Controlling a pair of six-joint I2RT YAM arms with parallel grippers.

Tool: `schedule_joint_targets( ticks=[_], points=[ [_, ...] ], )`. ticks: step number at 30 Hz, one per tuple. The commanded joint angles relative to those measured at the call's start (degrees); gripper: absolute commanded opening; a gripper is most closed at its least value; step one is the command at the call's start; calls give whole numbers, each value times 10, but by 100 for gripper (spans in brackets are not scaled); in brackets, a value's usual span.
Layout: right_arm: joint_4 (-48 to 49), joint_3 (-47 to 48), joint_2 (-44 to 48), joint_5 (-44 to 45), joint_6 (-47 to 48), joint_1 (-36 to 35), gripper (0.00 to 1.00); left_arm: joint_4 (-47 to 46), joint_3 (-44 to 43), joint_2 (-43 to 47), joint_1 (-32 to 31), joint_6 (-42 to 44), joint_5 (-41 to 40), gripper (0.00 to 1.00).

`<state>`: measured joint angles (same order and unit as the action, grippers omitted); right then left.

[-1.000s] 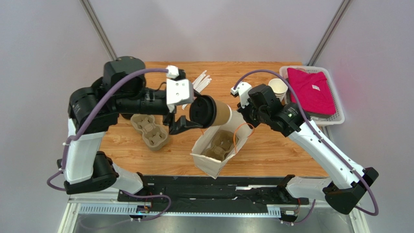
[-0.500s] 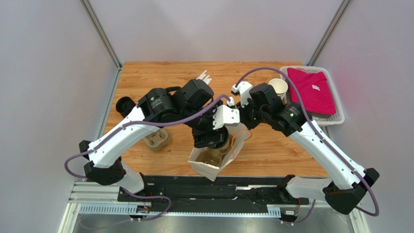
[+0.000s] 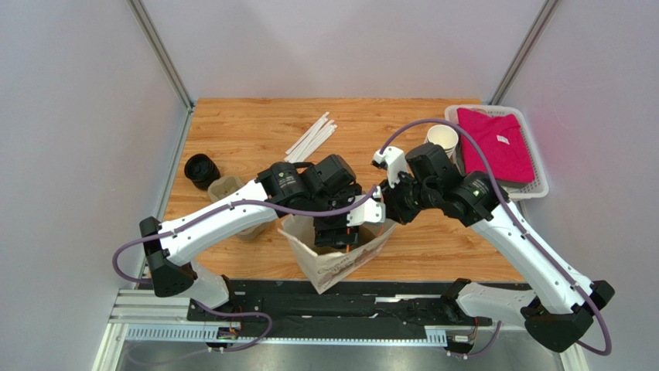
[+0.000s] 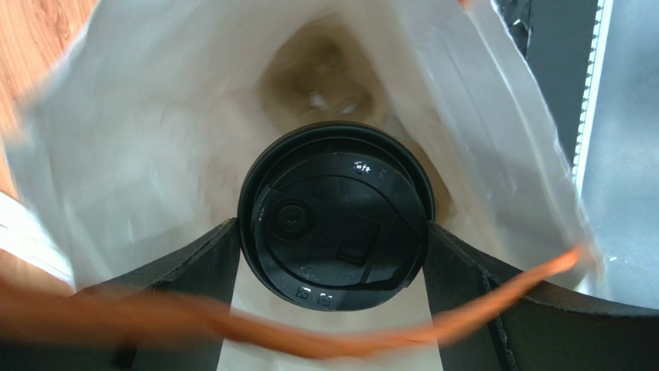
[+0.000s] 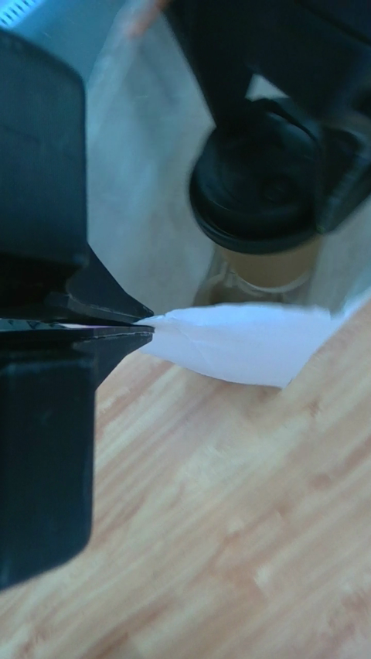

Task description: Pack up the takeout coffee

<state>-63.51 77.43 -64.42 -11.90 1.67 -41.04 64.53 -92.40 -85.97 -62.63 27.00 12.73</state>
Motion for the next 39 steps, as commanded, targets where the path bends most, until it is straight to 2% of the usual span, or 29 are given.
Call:
schedule_joint_targets(
  ticks=[1,2,3,5,6,8,9,13,17,25,28,31,32,34,35,36,39],
  points=[
    [-81,4,34,-80,26,3,17,-51,16,57,-2,31,13,24],
    [-87,16,34,-76,31,3,22,-51,18,61,-2,32,18,24],
    [-90,23,33,-69,39,3,34,-55,20,70,-1,37,26,24],
    [-80,45,28,-48,47,8,50,-57,27,77,-2,44,37,24],
    [-70,51,25,-43,52,11,62,-58,28,82,-2,47,46,24],
    [-44,68,10,-47,71,30,70,-56,30,82,-2,51,51,24],
    [-37,83,5,-53,76,38,78,-53,31,83,-2,55,55,24],
    [-7,112,-22,-130,121,76,87,-55,49,87,-2,64,55,24],
    [32,117,-54,-151,148,76,89,-58,58,94,-2,65,63,24],
    [118,127,-135,-237,141,76,91,-69,69,92,-2,59,67,24],
    [119,123,-146,-268,141,76,84,-72,71,95,-2,54,63,24],
    [125,101,-141,-284,140,76,64,-79,79,101,-1,48,55,24],
    [126,95,-134,-284,139,76,45,-85,81,106,0,40,52,24],
    [124,79,-126,-283,138,76,23,-90,88,114,6,31,51,24],
    [123,75,-121,-280,136,76,7,-99,92,123,10,15,53,24],
    [119,63,-107,-276,134,76,0,-103,98,129,22,8,55,24],
    [118,42,-72,-261,131,76,0,-118,108,149,36,-17,55,25]
  ],
)
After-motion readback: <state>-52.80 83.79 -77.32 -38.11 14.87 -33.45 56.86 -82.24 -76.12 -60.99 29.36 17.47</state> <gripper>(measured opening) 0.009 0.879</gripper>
